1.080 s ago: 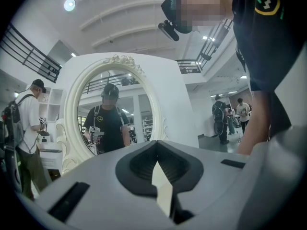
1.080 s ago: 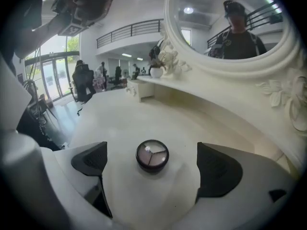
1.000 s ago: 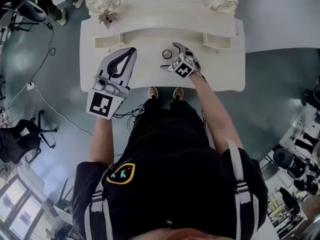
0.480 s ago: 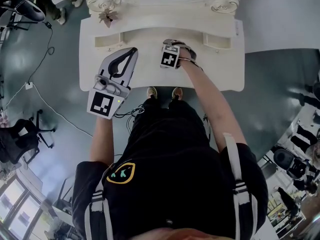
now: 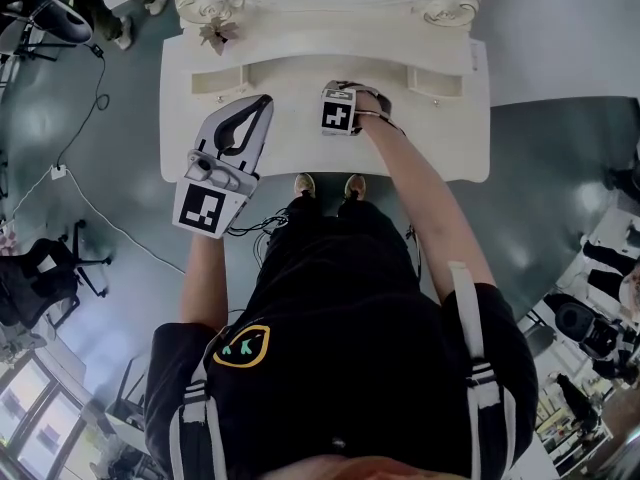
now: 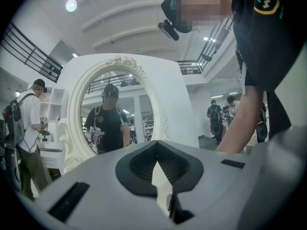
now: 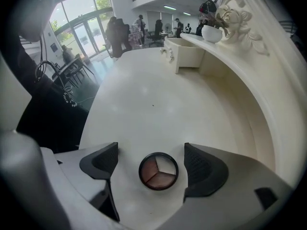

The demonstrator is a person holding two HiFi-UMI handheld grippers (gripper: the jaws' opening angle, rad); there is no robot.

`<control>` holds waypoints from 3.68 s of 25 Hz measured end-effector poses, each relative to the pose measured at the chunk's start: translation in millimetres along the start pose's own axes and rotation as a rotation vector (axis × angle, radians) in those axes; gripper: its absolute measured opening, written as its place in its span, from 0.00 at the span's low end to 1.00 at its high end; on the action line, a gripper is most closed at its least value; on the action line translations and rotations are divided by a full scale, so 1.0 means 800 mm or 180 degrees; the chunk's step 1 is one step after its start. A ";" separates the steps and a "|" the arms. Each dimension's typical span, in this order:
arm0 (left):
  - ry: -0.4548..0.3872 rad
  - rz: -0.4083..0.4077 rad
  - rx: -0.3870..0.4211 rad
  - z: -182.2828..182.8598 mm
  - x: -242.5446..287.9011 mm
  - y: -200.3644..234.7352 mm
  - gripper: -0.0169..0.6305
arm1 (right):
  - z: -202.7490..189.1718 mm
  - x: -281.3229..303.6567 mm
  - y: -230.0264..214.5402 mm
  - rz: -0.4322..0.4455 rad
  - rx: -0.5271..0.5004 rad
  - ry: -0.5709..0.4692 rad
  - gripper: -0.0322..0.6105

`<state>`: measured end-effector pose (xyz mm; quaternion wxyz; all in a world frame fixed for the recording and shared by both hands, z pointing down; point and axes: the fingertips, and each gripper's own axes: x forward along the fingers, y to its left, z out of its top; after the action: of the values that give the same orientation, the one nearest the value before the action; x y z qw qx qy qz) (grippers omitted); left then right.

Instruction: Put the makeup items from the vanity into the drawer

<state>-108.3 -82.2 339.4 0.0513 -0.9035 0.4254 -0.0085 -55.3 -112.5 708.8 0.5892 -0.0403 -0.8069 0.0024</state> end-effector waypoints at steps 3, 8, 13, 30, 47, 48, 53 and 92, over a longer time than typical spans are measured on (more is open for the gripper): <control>-0.0003 -0.0020 0.0001 0.002 0.001 -0.002 0.05 | 0.003 -0.002 0.008 0.0040 -0.0113 0.0004 0.69; -0.0012 -0.0022 0.0004 0.003 0.000 -0.004 0.05 | 0.007 -0.004 0.023 0.0126 -0.0373 0.0013 0.55; -0.0022 0.0004 0.0007 0.004 -0.003 -0.003 0.05 | 0.005 -0.006 0.037 0.0212 -0.0593 -0.0041 0.36; -0.0014 0.0018 -0.0032 -0.001 -0.009 -0.003 0.05 | -0.003 -0.035 0.035 -0.0016 -0.0519 -0.0410 0.08; -0.0053 -0.0029 -0.0037 0.001 -0.004 -0.010 0.05 | -0.046 -0.053 0.028 -0.0023 -0.0194 -0.0236 0.57; -0.0049 -0.0032 -0.0038 0.000 -0.004 -0.011 0.05 | -0.045 -0.047 0.028 -0.0040 -0.0211 -0.0206 0.63; -0.0027 -0.0021 -0.0043 0.000 -0.007 -0.011 0.05 | -0.051 -0.022 0.034 0.0023 -0.0263 0.0001 0.65; -0.0105 -0.0210 0.0054 0.003 0.004 -0.028 0.05 | -0.143 -0.195 0.004 -0.0511 -0.0449 0.0150 0.43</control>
<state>-89.2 -70.3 339.5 0.0657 -0.9166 0.3944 0.0011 100.8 -125.0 595.3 0.6020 -0.0170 -0.7917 -0.1026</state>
